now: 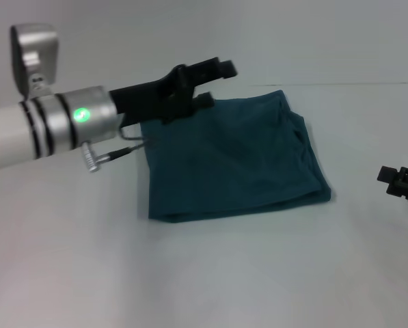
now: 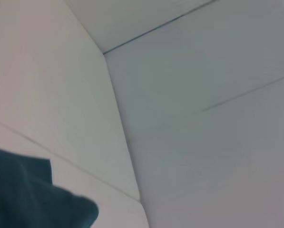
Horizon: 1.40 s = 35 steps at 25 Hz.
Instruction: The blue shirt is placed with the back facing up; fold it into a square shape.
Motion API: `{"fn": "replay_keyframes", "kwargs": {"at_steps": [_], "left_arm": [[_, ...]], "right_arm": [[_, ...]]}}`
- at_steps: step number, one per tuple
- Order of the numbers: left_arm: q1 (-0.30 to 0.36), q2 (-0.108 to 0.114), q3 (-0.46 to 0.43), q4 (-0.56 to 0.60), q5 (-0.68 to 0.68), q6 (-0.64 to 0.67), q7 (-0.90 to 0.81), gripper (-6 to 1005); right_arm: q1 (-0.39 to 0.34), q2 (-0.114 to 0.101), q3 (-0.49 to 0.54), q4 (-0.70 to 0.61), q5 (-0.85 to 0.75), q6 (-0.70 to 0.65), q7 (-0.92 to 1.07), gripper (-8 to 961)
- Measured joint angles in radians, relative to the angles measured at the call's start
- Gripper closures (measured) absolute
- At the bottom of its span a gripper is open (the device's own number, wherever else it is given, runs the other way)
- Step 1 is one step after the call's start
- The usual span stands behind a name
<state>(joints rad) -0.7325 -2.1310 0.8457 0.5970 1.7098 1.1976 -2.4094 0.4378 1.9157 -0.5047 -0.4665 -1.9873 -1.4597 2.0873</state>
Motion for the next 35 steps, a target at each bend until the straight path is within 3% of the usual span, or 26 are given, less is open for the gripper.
{"fn": "replay_keyframes", "kwargs": {"at_steps": [4, 7, 9, 15, 20, 26, 35], "left_arm": [[0.080, 0.039, -0.003, 0.046, 0.020, 0.145, 0.026, 227], [0.129, 0.047, -0.007, 0.108, 0.055, 0.201, 0.047, 96], [0.169, 0.050, -0.019, 0.168, 0.118, 0.259, 0.101, 63], [0.197, 0.039, -0.025, 0.277, 0.385, 0.408, 0.261, 67], [0.208, 0.036, -0.075, 0.284, 0.416, 0.422, 0.268, 67], [0.211, 0.034, -0.155, 0.286, 0.406, 0.440, 0.276, 66], [0.222, 0.034, -0.196, 0.288, 0.321, 0.448, 0.287, 66]], "right_arm": [[0.066, -0.023, 0.000, -0.025, -0.091, 0.006, 0.035, 266], [0.118, -0.028, 0.000, -0.059, -0.153, 0.022, 0.092, 266], [0.152, -0.029, 0.000, -0.077, -0.195, 0.030, 0.136, 266], [0.247, -0.030, -0.019, -0.107, -0.311, 0.037, 0.277, 266], [0.314, -0.031, -0.122, -0.141, -0.359, 0.040, 0.377, 267], [0.378, -0.008, -0.209, -0.144, -0.412, 0.090, 0.432, 267], [0.392, 0.040, -0.279, -0.131, -0.426, 0.184, 0.483, 267]]}}
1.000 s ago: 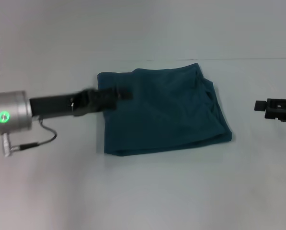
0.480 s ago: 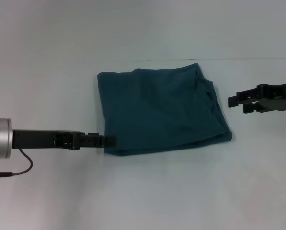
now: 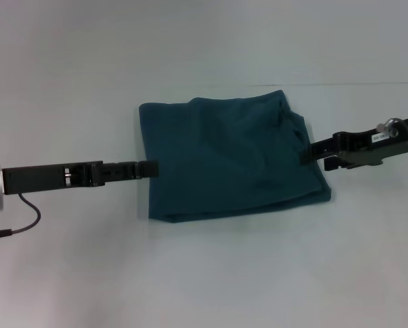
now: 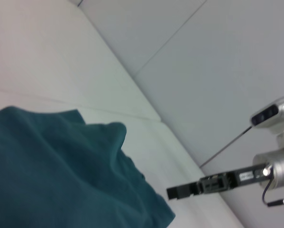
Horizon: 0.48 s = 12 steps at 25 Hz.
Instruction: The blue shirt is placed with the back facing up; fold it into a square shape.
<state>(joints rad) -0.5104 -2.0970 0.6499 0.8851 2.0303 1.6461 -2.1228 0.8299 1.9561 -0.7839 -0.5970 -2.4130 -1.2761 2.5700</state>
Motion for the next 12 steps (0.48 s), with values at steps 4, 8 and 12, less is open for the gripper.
{"fn": "replay_keyframes", "kwargs": {"at_steps": [4, 8, 12], "left_arm": [[0.001, 0.000, -0.005, -0.002, -0.019, -0.002, 0.003, 67], [0.001, -0.001, -0.008, -0.003, -0.021, -0.006, 0.003, 67], [0.001, -0.006, -0.016, -0.004, -0.022, -0.008, 0.005, 67]], "right_arm": [[0.016, 0.013, -0.001, 0.035, 0.002, 0.030, -0.007, 267], [0.023, 0.018, -0.015, 0.056, 0.000, 0.059, -0.001, 266], [0.024, 0.019, -0.029, 0.057, -0.002, 0.073, 0.017, 345]]}}
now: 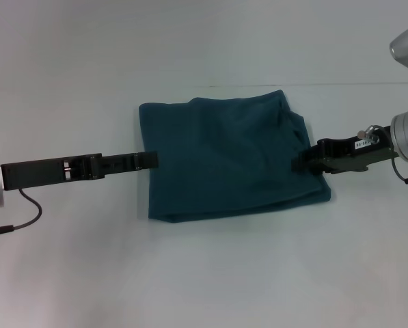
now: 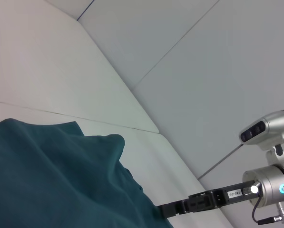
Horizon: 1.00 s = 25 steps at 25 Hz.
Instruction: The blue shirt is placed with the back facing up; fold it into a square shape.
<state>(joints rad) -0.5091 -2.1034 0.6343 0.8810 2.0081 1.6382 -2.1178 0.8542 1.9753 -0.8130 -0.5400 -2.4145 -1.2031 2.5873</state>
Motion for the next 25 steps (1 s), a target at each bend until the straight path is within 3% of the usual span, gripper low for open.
{"fn": "replay_keyframes", "kwargs": {"at_steps": [8, 18, 21, 25], "left_arm": [[-0.003, -0.003, -0.001, -0.001, -0.001, -0.009, 0.004, 66], [-0.004, -0.005, -0.001, -0.002, -0.002, -0.014, 0.011, 67], [-0.003, -0.004, -0.001, -0.002, -0.002, -0.014, 0.011, 66], [-0.001, -0.004, -0.001, -0.002, -0.006, -0.014, 0.012, 66]], "right_arm": [[-0.001, 0.005, -0.011, 0.000, 0.004, 0.017, 0.002, 647], [-0.006, 0.005, -0.009, 0.000, 0.001, 0.021, 0.007, 879], [-0.012, 0.004, 0.000, -0.006, 0.006, 0.013, 0.008, 923], [-0.022, -0.006, 0.018, -0.032, 0.007, -0.055, 0.021, 905]]}}
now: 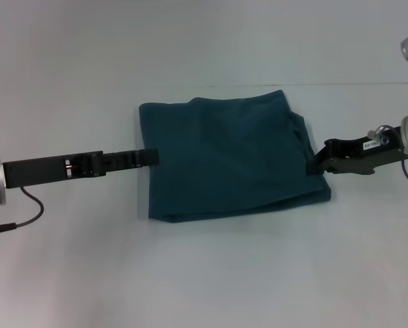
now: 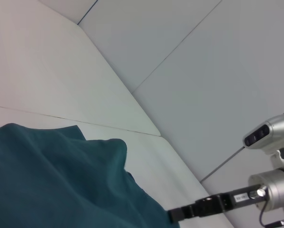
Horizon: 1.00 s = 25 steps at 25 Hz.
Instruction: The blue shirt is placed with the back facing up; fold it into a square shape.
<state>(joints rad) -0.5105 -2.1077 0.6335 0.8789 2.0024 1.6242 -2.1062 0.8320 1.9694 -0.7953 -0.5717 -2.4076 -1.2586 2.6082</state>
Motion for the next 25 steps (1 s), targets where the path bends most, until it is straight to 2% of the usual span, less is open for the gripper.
{"fn": "replay_keyframes", "kwargs": {"at_steps": [3, 8, 17, 21, 25], "left_arm": [[0.001, 0.000, 0.000, -0.001, -0.011, 0.000, 0.000, 66], [0.001, 0.000, 0.000, -0.002, -0.019, 0.000, 0.000, 67], [-0.006, 0.000, 0.000, -0.002, -0.019, -0.010, 0.000, 67], [-0.003, 0.000, 0.000, -0.001, -0.019, -0.021, 0.000, 67], [-0.001, 0.000, -0.003, -0.001, -0.019, -0.024, -0.007, 66]], "right_arm": [[-0.022, -0.002, 0.001, -0.052, -0.003, -0.050, 0.029, 891], [-0.074, 0.008, -0.003, -0.138, -0.005, -0.086, 0.068, 868], [-0.088, 0.009, 0.002, -0.126, -0.005, -0.025, 0.066, 826], [-0.079, -0.009, 0.043, -0.148, 0.028, -0.025, 0.060, 808], [-0.060, -0.050, 0.073, -0.176, 0.123, -0.032, 0.058, 790]]}}
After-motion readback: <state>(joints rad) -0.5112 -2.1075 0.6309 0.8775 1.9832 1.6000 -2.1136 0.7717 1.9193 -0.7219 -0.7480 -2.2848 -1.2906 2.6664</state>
